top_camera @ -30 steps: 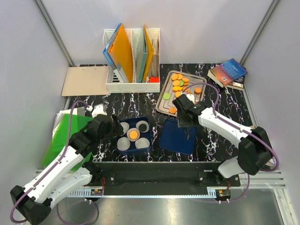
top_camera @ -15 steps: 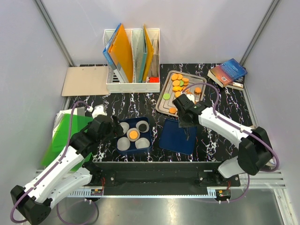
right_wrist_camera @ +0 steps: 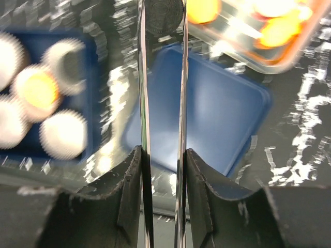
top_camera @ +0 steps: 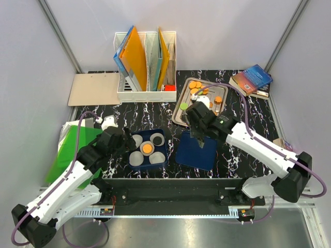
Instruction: Pack the cookies
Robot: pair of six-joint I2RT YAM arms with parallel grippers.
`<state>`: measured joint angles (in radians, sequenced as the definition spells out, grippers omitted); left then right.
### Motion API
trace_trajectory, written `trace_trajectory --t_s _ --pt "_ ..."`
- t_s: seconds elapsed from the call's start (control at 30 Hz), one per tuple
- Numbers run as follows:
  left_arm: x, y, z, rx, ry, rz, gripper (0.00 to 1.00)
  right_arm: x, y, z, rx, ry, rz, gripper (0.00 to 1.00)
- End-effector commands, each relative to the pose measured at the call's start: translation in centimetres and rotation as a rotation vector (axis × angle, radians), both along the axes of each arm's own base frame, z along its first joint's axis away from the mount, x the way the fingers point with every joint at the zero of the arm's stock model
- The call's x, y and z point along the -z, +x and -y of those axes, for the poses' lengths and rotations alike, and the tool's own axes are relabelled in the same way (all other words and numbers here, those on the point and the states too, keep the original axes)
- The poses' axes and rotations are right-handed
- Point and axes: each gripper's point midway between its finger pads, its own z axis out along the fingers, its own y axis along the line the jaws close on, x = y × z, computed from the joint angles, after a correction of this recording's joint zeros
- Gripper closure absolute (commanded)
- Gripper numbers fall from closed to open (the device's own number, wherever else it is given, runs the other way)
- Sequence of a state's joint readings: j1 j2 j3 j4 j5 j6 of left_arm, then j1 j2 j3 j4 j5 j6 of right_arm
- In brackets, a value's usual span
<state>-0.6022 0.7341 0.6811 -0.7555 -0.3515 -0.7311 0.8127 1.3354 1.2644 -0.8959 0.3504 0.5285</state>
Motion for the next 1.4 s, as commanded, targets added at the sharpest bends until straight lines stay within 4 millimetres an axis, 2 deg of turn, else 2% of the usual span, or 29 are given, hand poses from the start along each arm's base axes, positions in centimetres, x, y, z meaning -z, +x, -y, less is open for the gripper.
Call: trace_trajectory --t_s 0.0,0.03,0.17,0.37,0.47,0.77,0.97,1.1,1.37 --pt "-3.4 1.3 -0.3 -0.033 -0.008 0.089 0.01 -3.0 -2.0 -4.3 -0.085 0.046 0.059 0.66" --pt "-3.7 1.3 -0.5 -0.040 0.000 0.092 0.01 -3.2 -3.2 -5.6 -0.133 0.051 0.061 0.65" --pt "-4.7 1.3 -1.8 -0.094 0.039 0.104 0.01 -3.2 -5.7 -9.5 -0.235 0.050 0.059 0.66" --pt "-5.0 1.0 -3.5 -0.172 0.076 0.105 0.01 -2.7 -8.2 -13.3 -0.342 0.046 0.056 0.66" --pt "-5.0 0.7 -4.1 -0.194 0.078 0.106 0.01 -2.7 -8.7 -14.6 -0.381 0.052 0.058 0.66" --pt "-4.8 -0.3 -5.3 -0.227 0.078 0.112 0.01 -2.5 -8.2 -17.8 -0.455 0.038 0.073 0.66" --pt "-4.8 -0.4 -5.3 -0.226 0.068 0.119 0.01 -2.2 -8.0 -19.6 -0.499 0.027 0.068 0.66" --pt "-4.5 -0.3 -5.2 -0.223 0.075 0.108 0.01 -1.4 -7.8 -20.5 -0.517 0.008 0.060 0.66" --pt "-4.4 -0.3 -5.0 -0.215 0.071 0.108 0.01 -1.0 -7.2 -21.4 -0.524 -0.006 0.073 0.66"
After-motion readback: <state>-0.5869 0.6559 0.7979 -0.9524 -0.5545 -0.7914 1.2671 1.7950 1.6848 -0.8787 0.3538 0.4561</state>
